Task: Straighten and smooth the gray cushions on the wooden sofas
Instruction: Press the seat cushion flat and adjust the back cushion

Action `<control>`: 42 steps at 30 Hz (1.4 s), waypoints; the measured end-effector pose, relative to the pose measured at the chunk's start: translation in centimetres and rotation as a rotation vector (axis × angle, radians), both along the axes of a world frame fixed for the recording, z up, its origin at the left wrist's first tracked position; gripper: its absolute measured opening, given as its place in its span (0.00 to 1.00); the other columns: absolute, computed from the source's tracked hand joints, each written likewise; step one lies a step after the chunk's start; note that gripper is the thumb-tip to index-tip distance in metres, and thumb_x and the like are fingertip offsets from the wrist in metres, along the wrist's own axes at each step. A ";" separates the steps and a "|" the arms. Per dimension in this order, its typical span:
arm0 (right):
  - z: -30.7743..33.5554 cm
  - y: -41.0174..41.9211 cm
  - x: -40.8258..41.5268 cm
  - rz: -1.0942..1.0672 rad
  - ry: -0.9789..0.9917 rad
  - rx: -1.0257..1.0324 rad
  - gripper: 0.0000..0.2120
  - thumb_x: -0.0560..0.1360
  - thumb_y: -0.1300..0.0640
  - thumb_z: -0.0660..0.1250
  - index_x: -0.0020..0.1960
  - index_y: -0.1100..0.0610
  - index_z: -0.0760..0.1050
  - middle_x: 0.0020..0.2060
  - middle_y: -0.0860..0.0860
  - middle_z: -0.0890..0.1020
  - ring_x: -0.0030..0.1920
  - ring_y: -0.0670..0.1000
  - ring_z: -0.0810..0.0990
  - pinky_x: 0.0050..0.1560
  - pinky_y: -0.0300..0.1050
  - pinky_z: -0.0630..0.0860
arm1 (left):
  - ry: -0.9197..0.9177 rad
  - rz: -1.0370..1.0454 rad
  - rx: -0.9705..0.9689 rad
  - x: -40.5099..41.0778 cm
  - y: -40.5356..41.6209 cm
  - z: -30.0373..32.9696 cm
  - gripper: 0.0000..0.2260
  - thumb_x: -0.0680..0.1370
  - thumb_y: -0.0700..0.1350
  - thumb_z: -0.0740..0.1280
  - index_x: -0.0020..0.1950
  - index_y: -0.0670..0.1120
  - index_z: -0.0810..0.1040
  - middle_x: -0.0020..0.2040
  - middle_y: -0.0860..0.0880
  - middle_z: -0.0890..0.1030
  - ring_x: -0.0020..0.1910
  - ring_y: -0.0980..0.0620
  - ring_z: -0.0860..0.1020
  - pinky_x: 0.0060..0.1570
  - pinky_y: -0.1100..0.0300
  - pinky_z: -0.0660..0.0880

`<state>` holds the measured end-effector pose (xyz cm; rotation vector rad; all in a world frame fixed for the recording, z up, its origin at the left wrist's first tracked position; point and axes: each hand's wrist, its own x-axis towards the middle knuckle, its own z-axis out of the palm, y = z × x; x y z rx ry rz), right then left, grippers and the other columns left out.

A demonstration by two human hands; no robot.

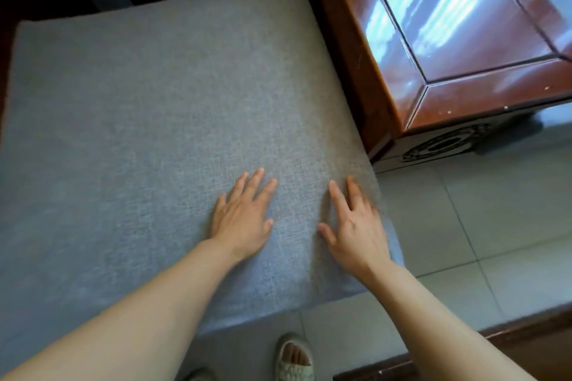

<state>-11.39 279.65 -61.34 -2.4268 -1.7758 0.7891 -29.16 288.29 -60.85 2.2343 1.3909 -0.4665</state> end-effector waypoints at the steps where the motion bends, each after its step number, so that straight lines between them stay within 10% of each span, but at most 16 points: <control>1: 0.6 0.2 0.0 0.003 0.003 -0.020 0.38 0.77 0.44 0.62 0.78 0.50 0.45 0.77 0.57 0.44 0.76 0.58 0.52 0.73 0.51 0.54 | 0.029 -0.002 -0.024 0.0 0.3 0.6 0.33 0.80 0.53 0.61 0.78 0.56 0.45 0.78 0.55 0.38 0.77 0.52 0.40 0.73 0.44 0.48; 29: 3.0 20.2 -5.4 0.496 -0.168 -0.379 0.46 0.74 0.46 0.67 0.77 0.43 0.36 0.75 0.55 0.32 0.75 0.59 0.32 0.74 0.60 0.41 | 0.144 0.326 -0.251 -4.3 12.9 1.8 0.41 0.76 0.56 0.66 0.77 0.60 0.39 0.75 0.50 0.28 0.75 0.45 0.32 0.71 0.38 0.41; 42: 1.4 21.7 -4.7 0.715 -0.239 -0.420 0.50 0.73 0.43 0.69 0.76 0.47 0.33 0.71 0.64 0.27 0.71 0.69 0.29 0.69 0.72 0.50 | 0.137 0.613 -0.200 -1.6 10.6 0.8 0.43 0.76 0.40 0.66 0.75 0.64 0.38 0.73 0.56 0.26 0.74 0.46 0.30 0.70 0.38 0.57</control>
